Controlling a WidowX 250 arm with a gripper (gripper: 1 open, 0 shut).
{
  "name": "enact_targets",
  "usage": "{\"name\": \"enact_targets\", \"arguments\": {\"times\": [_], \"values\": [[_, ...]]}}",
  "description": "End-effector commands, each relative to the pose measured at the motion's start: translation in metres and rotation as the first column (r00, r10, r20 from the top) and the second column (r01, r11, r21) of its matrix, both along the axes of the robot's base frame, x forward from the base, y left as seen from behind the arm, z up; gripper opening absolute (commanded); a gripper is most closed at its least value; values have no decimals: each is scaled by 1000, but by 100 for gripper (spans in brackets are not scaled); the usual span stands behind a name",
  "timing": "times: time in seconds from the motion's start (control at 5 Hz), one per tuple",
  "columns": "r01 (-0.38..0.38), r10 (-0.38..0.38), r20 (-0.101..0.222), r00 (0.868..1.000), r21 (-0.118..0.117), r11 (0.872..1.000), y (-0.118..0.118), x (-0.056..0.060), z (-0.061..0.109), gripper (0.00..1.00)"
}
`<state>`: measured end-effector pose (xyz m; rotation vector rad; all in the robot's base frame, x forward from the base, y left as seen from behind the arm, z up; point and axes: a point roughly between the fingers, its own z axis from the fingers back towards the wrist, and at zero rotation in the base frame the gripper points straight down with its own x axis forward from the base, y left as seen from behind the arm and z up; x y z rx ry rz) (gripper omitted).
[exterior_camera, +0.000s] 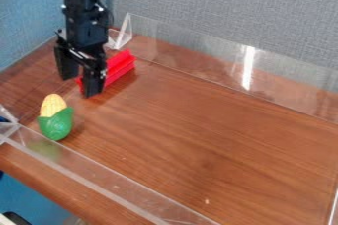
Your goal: Push the yellow object to the right side of the table
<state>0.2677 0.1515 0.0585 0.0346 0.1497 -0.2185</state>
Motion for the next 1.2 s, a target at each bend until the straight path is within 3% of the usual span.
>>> {"name": "enact_targets", "arguments": {"times": [0.0,0.2,0.4,0.6,0.8,1.0], "values": [[-34,33,33,999,31,999,11,6,6,100],[-52,51,23,998,38,998,15,9,-3,100],[-93,93,10,996,44,995,13,6,-23,100],[-135,135,-5,991,50,990,11,5,-27,100],[-133,133,-12,991,52,990,10,7,-28,0],[-56,56,3,998,52,997,9,3,-20,0]]}}
